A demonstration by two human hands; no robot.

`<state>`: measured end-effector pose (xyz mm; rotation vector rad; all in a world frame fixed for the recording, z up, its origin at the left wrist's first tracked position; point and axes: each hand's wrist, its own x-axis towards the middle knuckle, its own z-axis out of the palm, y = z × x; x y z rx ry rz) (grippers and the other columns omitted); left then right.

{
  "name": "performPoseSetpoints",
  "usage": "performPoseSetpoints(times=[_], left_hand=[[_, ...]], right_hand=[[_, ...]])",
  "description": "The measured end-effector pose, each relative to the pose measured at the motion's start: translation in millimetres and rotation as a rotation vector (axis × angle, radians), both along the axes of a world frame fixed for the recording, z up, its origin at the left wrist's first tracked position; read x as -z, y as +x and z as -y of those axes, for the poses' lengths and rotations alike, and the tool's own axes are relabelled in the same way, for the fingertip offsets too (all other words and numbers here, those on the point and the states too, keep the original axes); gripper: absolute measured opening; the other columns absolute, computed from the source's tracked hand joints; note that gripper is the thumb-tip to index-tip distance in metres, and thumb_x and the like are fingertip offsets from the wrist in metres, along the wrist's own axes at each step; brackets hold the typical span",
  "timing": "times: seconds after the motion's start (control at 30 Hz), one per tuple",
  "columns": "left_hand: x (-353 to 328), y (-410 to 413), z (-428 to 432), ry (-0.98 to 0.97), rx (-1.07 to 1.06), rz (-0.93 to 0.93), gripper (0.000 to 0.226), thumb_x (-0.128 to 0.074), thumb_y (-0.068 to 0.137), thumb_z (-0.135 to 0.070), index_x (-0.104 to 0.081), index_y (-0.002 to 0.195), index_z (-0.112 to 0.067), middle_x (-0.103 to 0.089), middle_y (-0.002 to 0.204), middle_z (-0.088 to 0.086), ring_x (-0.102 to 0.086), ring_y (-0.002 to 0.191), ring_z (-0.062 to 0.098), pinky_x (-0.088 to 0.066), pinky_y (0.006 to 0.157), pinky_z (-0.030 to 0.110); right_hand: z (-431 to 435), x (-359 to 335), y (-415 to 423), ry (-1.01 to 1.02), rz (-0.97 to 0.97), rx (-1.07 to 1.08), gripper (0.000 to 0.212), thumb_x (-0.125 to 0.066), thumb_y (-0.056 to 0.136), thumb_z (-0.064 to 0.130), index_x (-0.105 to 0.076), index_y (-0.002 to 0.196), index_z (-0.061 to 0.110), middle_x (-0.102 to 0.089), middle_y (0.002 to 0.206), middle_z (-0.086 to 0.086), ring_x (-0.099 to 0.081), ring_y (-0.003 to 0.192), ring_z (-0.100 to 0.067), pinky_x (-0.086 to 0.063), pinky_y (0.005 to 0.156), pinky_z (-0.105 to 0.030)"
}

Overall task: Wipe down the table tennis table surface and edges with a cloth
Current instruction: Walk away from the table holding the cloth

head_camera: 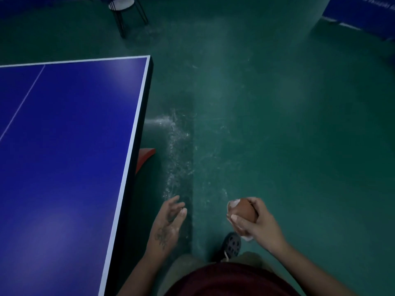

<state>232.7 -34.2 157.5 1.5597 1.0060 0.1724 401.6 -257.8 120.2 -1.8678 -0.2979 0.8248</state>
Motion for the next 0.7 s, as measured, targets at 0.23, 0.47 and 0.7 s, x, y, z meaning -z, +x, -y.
performPoseSetpoints(times=[0.23,0.47,0.7], left_hand=[[3.0,67.4,-27.6,-0.067,-0.092,0.032,0.040,-0.073,0.102,-0.009,-0.065,0.140,-0.020,-0.074,0.130,0.000,-0.071,0.121,0.005,-0.057,0.104,0.027],[18.5,146.8,-104.5,-0.089,-0.118,0.043,0.040,-0.072,0.102,-0.003,-0.065,0.139,-0.015,-0.074,0.129,0.002,-0.072,0.115,0.001,-0.057,0.096,0.015],[24.0,241.8,-235.9,-0.122,-0.030,0.073,0.040,-0.072,0.103,-0.016,-0.063,0.141,-0.027,-0.072,0.134,-0.006,-0.067,0.126,0.002,-0.053,0.106,0.023]], right_hand=[[-33.2,9.6,79.3,-0.037,-0.036,-0.038,0.042,-0.088,0.090,0.030,-0.059,0.119,0.037,-0.074,0.111,0.010,-0.079,0.088,-0.013,-0.062,0.065,-0.034],[-116.3,18.1,165.9,-0.041,-0.046,-0.033,0.042,-0.090,0.089,0.024,-0.062,0.119,0.032,-0.074,0.104,0.016,-0.077,0.082,-0.010,-0.058,0.056,-0.026],[-243.0,9.3,258.5,-0.048,-0.037,-0.020,0.039,-0.089,0.088,0.027,-0.063,0.115,0.039,-0.076,0.102,0.011,-0.076,0.071,-0.018,-0.056,0.056,-0.029]])
